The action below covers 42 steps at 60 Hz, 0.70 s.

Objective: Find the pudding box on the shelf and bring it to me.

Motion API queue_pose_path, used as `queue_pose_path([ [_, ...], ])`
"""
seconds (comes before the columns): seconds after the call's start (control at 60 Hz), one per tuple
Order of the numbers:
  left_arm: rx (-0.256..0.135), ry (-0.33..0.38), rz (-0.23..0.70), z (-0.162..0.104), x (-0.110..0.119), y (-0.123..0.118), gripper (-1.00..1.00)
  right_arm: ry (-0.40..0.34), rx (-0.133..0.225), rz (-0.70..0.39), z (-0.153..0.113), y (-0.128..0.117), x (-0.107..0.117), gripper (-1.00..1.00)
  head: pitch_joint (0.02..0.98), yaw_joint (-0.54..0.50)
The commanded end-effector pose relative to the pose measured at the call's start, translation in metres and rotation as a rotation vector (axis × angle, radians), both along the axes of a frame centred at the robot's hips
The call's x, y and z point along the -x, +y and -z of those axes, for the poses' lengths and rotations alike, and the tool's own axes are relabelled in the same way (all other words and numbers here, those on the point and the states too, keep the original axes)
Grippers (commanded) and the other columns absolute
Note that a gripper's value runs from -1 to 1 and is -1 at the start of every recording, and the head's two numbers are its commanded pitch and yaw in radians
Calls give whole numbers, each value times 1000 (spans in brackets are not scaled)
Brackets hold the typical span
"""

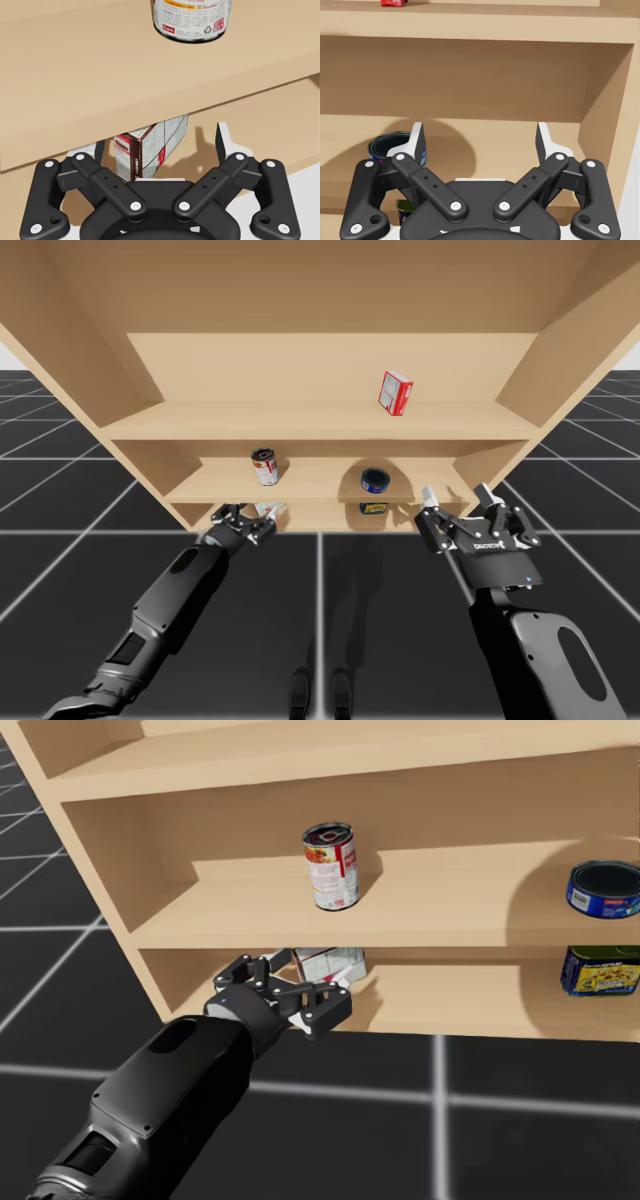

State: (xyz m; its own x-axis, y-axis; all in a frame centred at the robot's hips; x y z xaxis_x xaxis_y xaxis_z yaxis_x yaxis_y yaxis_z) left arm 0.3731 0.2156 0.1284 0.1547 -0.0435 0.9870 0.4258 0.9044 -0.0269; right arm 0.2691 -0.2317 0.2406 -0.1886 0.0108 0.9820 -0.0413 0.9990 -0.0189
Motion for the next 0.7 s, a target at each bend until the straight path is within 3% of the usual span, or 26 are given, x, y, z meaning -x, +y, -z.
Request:
queue_pose_path([
  [0.017, 5, 22, 7, 7, -14, -9, -1000, 0, -3, -1, 0, 0, 1, -1000, 715, 237],
  [0.317, 8, 44, 3, 14, -21, -15, -1000, 1, 0, -5, 1, 0, 1, -1000, 720, 231],
  [0.333, 7, 41, 1, 14, -21, -15, -940, 1, 1, -5, 1, 0, 1, -1000, 719, 231],
  [0.367, 9, 35, -5, 15, -20, -15, -119, 1, 1, -5, 1, 0, 1, -1000, 719, 232],
  [0.383, 8, 36, 0, 14, -19, -15, 778, 1, 1, -5, 1, 0, 1, -1000, 719, 232],
  [0.4, 5, 34, 1, 14, -19, -16, 915, 1, 1, -5, 1, 0, 1, -1000, 719, 231],
  [0.45, 11, 37, 10, 13, -16, -16, 1000, -2, 5, -4, 1, 0, 0, -1000, 719, 231],
  [0.7, 2, 10, 48, -5, 1, -19, 1000, -2, 4, -2, 1, 0, 0, -1000, 716, 233],
])
